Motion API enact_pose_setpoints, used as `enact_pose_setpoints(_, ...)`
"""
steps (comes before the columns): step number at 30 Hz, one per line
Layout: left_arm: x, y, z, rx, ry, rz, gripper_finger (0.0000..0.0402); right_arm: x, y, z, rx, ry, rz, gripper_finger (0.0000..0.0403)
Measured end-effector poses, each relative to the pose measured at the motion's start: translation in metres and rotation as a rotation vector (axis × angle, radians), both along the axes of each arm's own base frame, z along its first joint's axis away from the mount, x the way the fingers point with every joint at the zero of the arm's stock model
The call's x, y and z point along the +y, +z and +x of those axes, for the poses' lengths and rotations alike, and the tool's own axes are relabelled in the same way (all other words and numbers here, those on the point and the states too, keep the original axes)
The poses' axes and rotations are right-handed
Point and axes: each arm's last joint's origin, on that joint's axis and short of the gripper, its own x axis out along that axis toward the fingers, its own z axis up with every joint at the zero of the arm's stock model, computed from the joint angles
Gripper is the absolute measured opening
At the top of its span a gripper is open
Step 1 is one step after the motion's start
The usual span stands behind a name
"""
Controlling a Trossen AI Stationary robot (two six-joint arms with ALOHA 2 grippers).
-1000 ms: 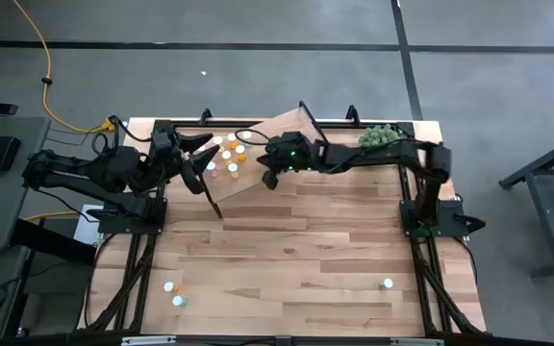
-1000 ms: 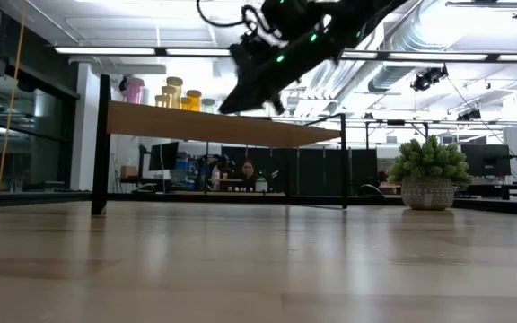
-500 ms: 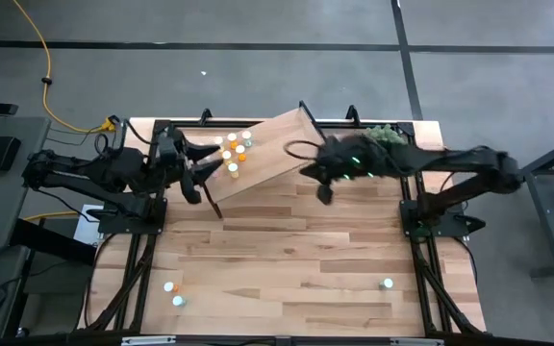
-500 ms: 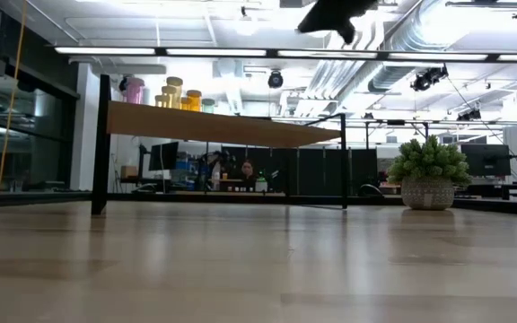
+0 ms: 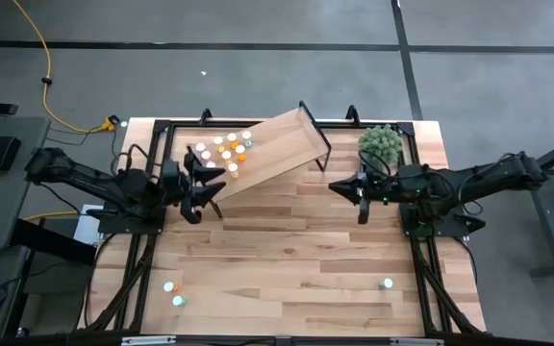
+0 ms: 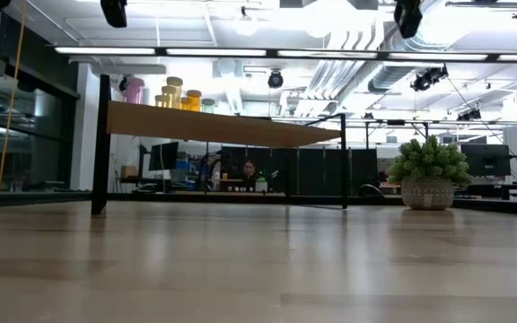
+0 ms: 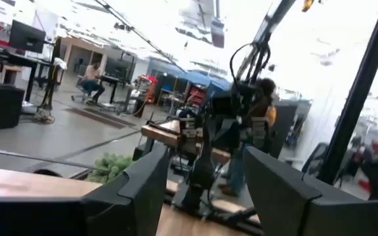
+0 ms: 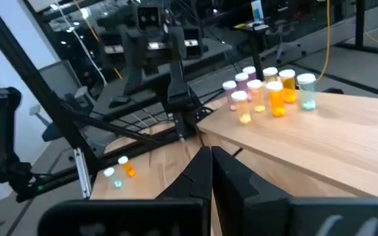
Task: Pick and place medicine bottles onto shelf by color
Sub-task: Put the right blue pill bottle on the shelf aligned with the other blue pill bottle
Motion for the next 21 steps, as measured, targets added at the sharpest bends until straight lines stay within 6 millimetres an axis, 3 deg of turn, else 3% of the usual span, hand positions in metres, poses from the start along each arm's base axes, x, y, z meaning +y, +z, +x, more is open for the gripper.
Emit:
enact_pose_setpoints(7,-0.001,0.001,-0.001,0.005,0.006,0.042,0.0188,0.000,0.015,0.001,-0.080,0.009,0.058,0.0000)
enact_pose_setpoints(12,0.000,0.001,-0.001,0.006,0.015,0.039,0.0188,-0.003,0.042,-0.003,-0.094,-0.002,0.176,0.0013)
enact_pose_setpoints(17,0.000,0.001,-0.001,0.007,0.021,0.037,0.0188,0.010,0.064,-0.010,0.257,0.079,0.268,0.0076)
enact_pose_setpoints(21,0.001,0.001,-0.001,0.012,0.049,0.029,0.0188,0.033,0.055,-0.016,0.646,0.098,0.387,0.0140)
